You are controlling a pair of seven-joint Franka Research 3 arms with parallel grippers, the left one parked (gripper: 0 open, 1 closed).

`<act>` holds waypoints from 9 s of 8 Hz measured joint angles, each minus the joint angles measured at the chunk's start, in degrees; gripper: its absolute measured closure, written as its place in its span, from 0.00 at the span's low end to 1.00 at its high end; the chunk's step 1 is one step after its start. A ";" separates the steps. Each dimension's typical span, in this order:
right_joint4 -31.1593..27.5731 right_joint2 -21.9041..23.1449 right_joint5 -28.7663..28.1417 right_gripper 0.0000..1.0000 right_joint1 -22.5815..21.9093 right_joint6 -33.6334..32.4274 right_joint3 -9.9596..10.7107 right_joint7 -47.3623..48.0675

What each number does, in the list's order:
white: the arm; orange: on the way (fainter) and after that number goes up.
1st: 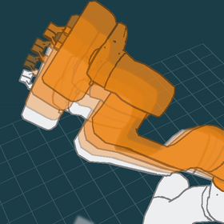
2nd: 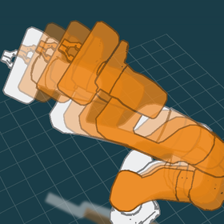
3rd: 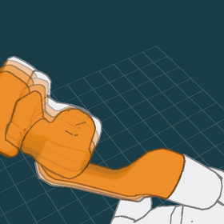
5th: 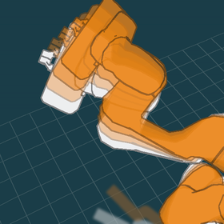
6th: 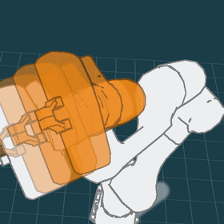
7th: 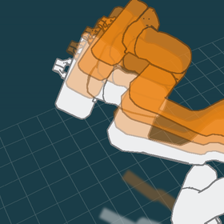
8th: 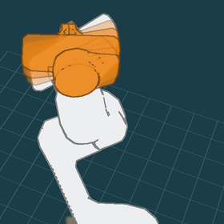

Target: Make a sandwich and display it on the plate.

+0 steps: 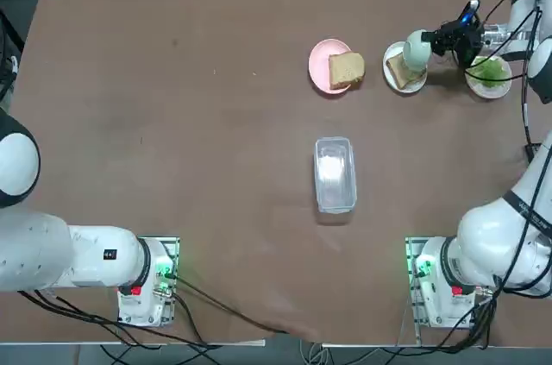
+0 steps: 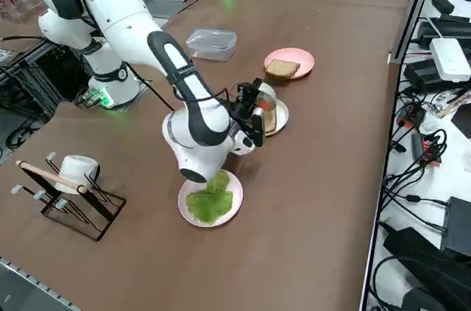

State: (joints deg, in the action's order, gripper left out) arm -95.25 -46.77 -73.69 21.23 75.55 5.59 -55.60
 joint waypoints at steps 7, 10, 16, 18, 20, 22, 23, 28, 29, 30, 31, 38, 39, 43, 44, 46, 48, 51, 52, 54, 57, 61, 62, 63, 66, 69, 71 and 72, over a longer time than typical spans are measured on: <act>0.00 -2.32 -3.67 0.97 0.71 -3.00 0.00 -3.12; 0.16 -2.33 -3.73 0.97 0.78 -3.23 -0.01 -3.17; 0.19 -2.31 -5.24 0.97 0.72 -7.03 -1.60 -3.17; 0.19 -2.31 -5.44 0.97 0.73 -7.58 -1.60 -3.17; 0.19 -2.32 -5.49 0.97 0.77 -8.10 -1.60 -3.17; 0.19 -2.32 -5.53 0.97 0.99 -8.81 -1.60 -3.17; 0.25 -2.32 -5.53 0.97 1.12 -8.96 -1.59 -3.17; 11.95 -1.73 4.56 0.97 1.33 -8.99 0.39 2.60; 15.95 -1.44 8.36 0.97 1.39 -8.87 1.51 3.99; 20.24 -1.29 13.17 0.97 1.41 -8.15 2.43 4.31; 24.60 -1.17 18.86 0.97 1.42 -6.33 2.89 4.43; 34.33 -1.34 53.80 0.97 -2.86 24.84 2.65 1.30; 34.15 -1.93 58.37 0.97 -3.60 30.28 2.62 0.79; 33.07 -5.59 66.30 0.97 -6.17 41.97 2.60 -0.15; 32.22 -5.83 66.36 0.97 -6.70 44.24 2.60 -0.06; 30.73 -6.09 66.79 0.97 -7.43 47.82 2.61 0.44; 30.14 -6.24 67.10 0.97 -7.76 49.71 2.61 0.62; 28.54 -7.03 67.26 0.95 -7.77 54.83 2.65 1.16; 28.08 -7.28 67.29 0.95 -7.82 55.97 2.65 1.35; 28.03 -7.55 67.31 0.74 -8.09 56.58 2.64 1.66; 28.48 -7.27 67.30 0.19 -8.14 56.78 2.68 2.53; 32.55 -1.26 67.02 0.00 -9.02 43.98 2.58 7.46; 33.74 0.91 66.91 0.00 -10.08 40.20 2.43 9.78; 34.27 3.23 66.85 0.00 -11.76 37.60 2.27 12.75; 34.37 9.40 66.91 0.00 -17.69 25.43 2.20 26.69; 27.27 15.63 66.39 0.00 -23.35 22.60 1.77 42.05; 17.70 19.99 62.03 0.00 -27.17 27.63 1.70 46.42; 12.00 21.95 59.01 0.00 -27.78 32.00 1.68 46.48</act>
State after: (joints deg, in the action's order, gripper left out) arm -83.25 -24.82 -14.67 -6.55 107.55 7.27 -9.12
